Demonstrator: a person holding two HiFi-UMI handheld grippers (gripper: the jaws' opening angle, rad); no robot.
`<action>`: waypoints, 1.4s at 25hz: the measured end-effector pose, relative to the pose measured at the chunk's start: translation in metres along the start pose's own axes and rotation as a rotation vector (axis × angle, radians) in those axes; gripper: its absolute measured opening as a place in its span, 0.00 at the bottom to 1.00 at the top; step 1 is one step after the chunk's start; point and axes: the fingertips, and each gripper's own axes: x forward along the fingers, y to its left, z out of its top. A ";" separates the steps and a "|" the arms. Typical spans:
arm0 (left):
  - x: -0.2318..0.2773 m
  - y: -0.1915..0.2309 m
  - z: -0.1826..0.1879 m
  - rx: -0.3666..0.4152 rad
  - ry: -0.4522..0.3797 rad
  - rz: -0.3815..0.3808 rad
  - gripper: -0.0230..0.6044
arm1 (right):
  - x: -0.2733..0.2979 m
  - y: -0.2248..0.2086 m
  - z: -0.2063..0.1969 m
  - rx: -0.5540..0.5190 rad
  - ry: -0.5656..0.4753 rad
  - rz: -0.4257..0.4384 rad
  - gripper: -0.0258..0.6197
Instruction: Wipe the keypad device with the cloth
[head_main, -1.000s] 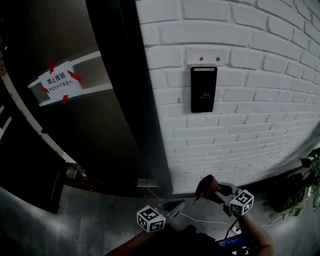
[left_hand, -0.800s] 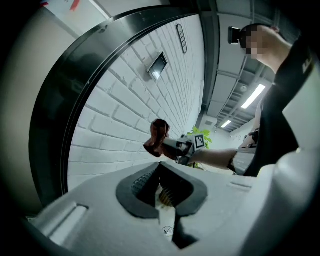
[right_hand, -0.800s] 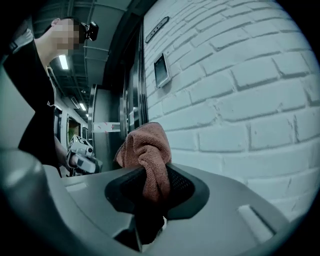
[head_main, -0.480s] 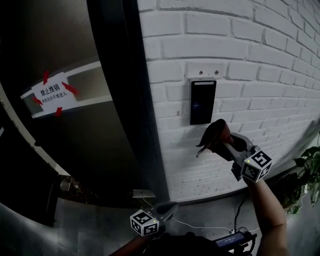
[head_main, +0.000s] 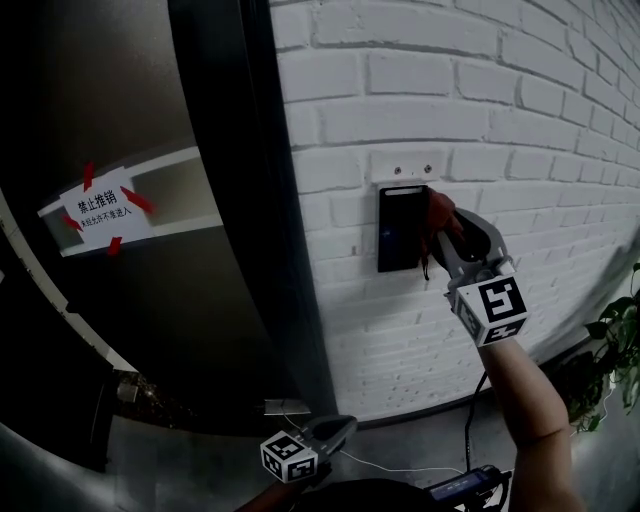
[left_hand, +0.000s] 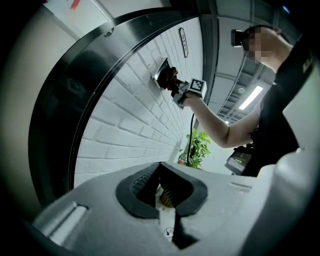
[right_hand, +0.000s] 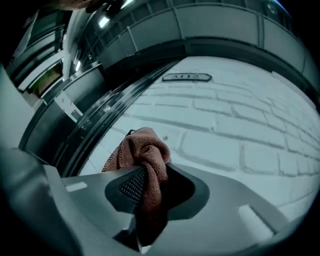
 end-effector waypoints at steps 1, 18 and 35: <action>0.000 0.001 0.000 -0.001 -0.001 -0.001 0.04 | 0.004 -0.004 0.015 -0.047 -0.022 -0.017 0.18; 0.004 -0.003 -0.003 -0.016 -0.003 -0.012 0.04 | 0.034 0.092 0.072 -1.179 -0.161 0.014 0.14; 0.024 -0.015 0.006 0.037 0.009 -0.064 0.04 | 0.004 0.077 0.027 -0.906 -0.109 0.155 0.17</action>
